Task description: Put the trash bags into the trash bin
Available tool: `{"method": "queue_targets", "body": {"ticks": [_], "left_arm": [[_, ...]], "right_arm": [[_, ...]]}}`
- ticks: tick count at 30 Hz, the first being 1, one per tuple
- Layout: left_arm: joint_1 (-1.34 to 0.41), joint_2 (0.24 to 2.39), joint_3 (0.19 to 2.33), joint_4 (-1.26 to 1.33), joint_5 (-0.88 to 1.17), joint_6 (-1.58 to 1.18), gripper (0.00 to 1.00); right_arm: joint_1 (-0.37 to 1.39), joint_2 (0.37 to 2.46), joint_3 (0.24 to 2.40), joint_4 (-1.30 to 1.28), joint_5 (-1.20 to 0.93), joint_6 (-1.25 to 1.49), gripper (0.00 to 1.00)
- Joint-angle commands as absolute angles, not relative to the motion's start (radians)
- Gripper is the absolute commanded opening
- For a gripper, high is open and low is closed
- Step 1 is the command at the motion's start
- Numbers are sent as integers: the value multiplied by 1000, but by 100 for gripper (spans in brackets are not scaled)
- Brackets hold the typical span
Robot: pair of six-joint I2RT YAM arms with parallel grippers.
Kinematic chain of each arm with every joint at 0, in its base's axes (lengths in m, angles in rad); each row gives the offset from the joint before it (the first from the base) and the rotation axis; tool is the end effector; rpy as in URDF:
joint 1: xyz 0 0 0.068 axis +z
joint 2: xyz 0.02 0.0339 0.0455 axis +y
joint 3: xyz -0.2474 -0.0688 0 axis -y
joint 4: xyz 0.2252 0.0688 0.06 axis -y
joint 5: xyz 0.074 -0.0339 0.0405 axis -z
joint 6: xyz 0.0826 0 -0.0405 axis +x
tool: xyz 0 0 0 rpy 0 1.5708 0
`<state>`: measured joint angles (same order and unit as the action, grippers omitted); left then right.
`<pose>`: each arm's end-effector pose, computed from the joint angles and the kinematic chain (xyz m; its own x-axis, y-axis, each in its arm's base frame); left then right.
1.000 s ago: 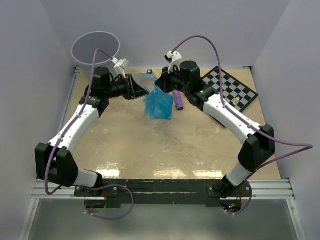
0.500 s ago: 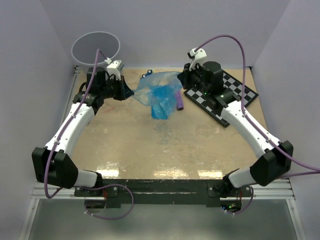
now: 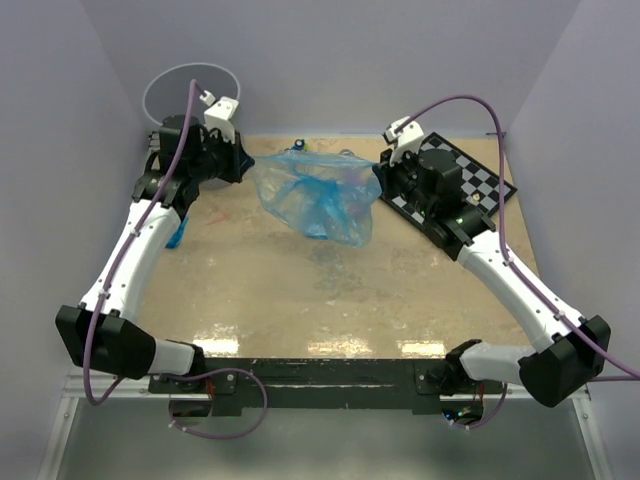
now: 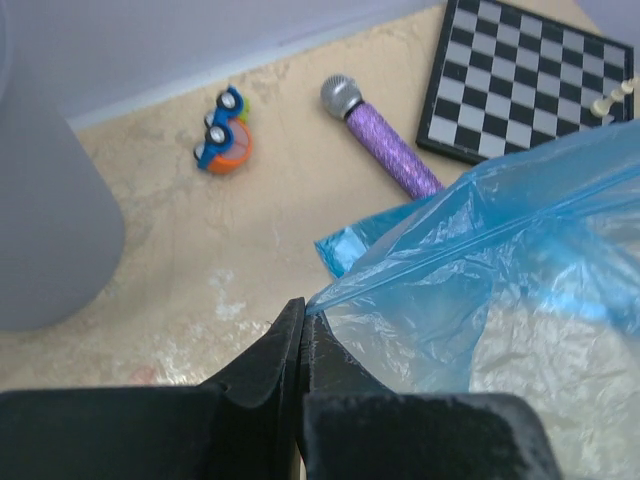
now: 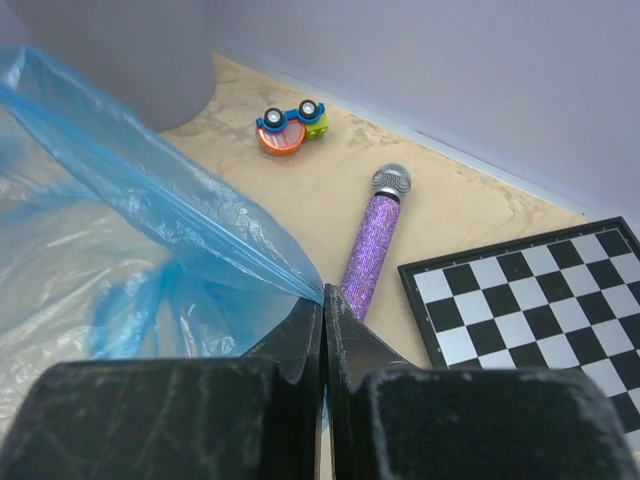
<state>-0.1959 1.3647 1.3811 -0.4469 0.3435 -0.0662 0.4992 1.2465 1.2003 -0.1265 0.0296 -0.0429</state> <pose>0.3197 -0.0918 0.3560 -0.4404 0.0239 -0.8975 0.4553 0.8675 -0.2004 0.2849 0.1525 0.3706 -0.1313 -0.1204 -0.9840 -0.4590 0.8872 -0.0473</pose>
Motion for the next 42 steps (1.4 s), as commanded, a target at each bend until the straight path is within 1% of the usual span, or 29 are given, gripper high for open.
{"method": "queue_targets", "body": {"ticks": [1, 2, 3, 4, 5, 6, 8, 9, 11, 12, 15, 18, 20, 25, 28, 32, 35, 39, 40, 42], "left_arm": [[-184, 1408, 1514, -390, 296, -29, 0], [-184, 1422, 1538, -388, 302, -44, 0], [-184, 1437, 1560, -391, 342, -63, 5], [-184, 1439, 1574, -394, 394, -80, 30], [-184, 1431, 1577, -394, 449, -101, 50], [-184, 1413, 1566, -394, 475, -138, 66], [-184, 1353, 1511, -403, 486, -205, 86], [-184, 1312, 1473, -410, 483, -236, 91], [-184, 1234, 1347, -431, 492, -280, 96], [-184, 1192, 1294, -431, 503, -317, 100], [-184, 1131, 1136, -419, 604, -417, 100], [-184, 1138, 1011, -261, 756, -521, 100], [-186, 1189, 980, -151, 811, -575, 100], [-187, 1330, 925, -19, 862, -704, 100], [-196, 1371, 884, 112, 874, -782, 100], [-245, 1437, 897, 247, 888, -836, 100], [-282, 1523, 930, 280, 873, -859, 100], [-284, 1612, 985, 287, 804, -881, 98], [-285, 1633, 1006, 285, 792, -877, 96], [-285, 1664, 1037, 313, 793, -868, 85]], "right_arm": [[499, 1207, 1178, -95, 48, -72, 0], [499, 1207, 1177, -92, 41, -68, 0], [497, 1207, 1178, -89, 29, -58, 0], [499, 1209, 1181, -87, 3, -48, 0], [499, 1213, 1189, -89, 3, -37, 0], [499, 1219, 1198, -86, 3, -19, 0], [497, 1238, 1218, -75, -29, 33, 0], [497, 1249, 1227, -66, -41, 55, 0], [492, 1276, 1247, -43, -57, 93, 0], [489, 1290, 1258, -38, -61, 112, 0], [488, 1327, 1287, -35, -37, 149, 0], [486, 1358, 1301, -34, -22, 173, 0], [486, 1373, 1302, -35, -11, 186, 0], [488, 1393, 1313, -34, -11, 199, 0], [488, 1404, 1321, -31, -20, 204, 0], [488, 1411, 1316, -29, -35, 218, 0], [486, 1417, 1312, -28, -52, 227, 0], [486, 1416, 1304, -28, -64, 236, 0], [488, 1410, 1299, -29, -66, 236, 0], [488, 1401, 1287, -31, -69, 233, 0]]}}
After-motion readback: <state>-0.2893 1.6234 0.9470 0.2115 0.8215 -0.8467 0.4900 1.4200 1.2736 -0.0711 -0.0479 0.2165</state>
